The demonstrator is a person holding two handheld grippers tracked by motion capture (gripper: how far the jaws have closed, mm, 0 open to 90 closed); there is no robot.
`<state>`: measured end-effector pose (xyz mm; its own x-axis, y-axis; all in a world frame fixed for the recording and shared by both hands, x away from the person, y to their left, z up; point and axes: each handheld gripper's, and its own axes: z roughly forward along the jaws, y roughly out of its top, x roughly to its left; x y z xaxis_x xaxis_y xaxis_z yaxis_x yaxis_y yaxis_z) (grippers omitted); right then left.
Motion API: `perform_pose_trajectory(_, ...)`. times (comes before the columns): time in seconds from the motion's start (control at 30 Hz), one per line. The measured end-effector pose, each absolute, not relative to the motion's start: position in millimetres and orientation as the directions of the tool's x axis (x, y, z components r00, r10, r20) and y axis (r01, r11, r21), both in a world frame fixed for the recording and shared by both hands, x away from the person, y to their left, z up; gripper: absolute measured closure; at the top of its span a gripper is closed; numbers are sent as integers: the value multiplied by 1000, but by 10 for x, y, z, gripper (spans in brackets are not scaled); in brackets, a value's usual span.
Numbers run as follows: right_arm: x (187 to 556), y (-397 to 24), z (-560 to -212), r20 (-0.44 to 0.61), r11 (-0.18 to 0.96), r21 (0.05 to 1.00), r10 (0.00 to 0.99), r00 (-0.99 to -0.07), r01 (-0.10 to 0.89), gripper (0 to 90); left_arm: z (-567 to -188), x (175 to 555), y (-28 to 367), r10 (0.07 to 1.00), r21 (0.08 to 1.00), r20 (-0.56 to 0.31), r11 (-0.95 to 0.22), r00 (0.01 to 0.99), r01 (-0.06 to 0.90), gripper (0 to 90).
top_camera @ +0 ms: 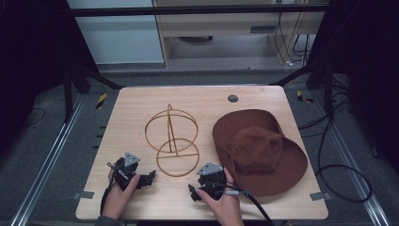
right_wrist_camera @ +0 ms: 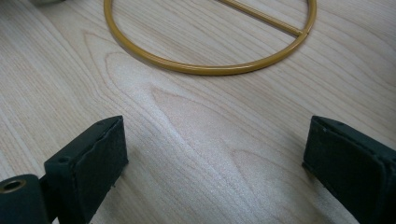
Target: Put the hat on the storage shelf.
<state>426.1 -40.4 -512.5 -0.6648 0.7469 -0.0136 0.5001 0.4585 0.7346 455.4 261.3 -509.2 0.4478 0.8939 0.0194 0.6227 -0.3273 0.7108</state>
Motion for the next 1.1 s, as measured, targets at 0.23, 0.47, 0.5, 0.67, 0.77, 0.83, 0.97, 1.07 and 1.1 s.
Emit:
perform_pose_trajectory(0.23,4261,-405,-5125,-13,459,735,746,-665,500,62,-5092,4554,2613,894,711,19,-327,447,623,0)
perform_pose_trajectory(0.47,4261,-405,-5124,-12,457,735,747,-665,500,64,-5091,4555,2613,894,710,18,-327,447,624,0)
perform_pose_trajectory(0.5,4261,-405,-5124,-12,457,735,747,-665,500,64,-5091,4555,2613,894,710,18,-327,447,624,0)
perform_pose_trajectory(0.67,4246,-428,-5088,-11,467,730,739,-674,499,184,-5091,4554,2611,895,711,19,-326,446,623,0)
perform_pose_trajectory(0.77,4193,-446,-4950,-44,471,741,746,-665,479,193,-5091,4554,2611,895,711,19,-326,446,623,0)
perform_pose_trajectory(0.83,4162,-483,-4814,-52,473,748,741,-669,466,194,-5091,4554,2611,895,710,19,-326,446,624,0)
perform_pose_trajectory(0.97,4112,-613,-4523,-110,516,740,725,-680,431,192,-5089,4554,2614,894,709,22,-330,448,624,0)
perform_pose_trajectory(1.07,4084,-755,-4307,-126,530,740,715,-688,414,186,-5089,4553,2613,894,708,22,-330,447,625,0)
perform_pose_trajectory(1.1,4075,-805,-4242,-129,531,740,714,-688,413,186,-5089,4553,2613,894,708,22,-330,447,625,0)
